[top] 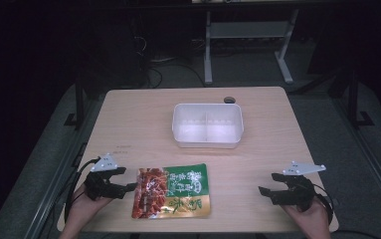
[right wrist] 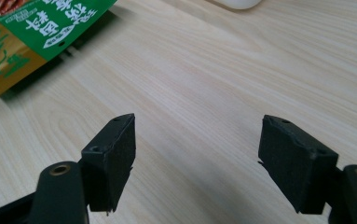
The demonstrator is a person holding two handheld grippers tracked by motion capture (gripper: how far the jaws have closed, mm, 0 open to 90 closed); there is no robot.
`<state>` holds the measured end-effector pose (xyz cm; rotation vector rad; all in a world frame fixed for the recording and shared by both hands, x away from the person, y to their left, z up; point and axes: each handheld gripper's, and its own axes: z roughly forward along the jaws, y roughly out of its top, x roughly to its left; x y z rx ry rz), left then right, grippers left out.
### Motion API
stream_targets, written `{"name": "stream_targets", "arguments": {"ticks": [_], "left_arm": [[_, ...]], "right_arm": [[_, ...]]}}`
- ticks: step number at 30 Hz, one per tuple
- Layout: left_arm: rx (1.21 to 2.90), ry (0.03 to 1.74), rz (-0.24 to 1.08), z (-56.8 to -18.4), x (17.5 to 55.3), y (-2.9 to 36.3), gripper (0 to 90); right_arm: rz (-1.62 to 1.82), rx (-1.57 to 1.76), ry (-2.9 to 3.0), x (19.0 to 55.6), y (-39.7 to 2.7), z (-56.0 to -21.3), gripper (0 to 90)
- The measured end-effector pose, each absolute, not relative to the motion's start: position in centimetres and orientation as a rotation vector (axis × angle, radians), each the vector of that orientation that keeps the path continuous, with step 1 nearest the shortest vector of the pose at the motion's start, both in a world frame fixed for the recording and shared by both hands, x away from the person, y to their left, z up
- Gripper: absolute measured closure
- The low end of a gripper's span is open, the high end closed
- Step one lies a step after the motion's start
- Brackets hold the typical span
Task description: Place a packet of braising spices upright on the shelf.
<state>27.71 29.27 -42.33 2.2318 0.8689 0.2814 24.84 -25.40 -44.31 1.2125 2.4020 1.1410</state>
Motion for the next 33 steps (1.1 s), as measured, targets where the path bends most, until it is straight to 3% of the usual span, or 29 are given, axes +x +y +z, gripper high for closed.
{"name": "stream_targets", "arguments": {"ticks": [22,33], "left_arm": [[2.261,0.764,0.215,-41.9,26.9,28.2,43.7],[2.276,0.697,0.176,-41.7,26.5,27.8,64.8]], "right_arm": [[1.203,1.134,2.464,24.8,-22.0,-43.6,26.8],[1.193,1.087,2.532,25.3,-19.6,-43.5,26.7]]}}
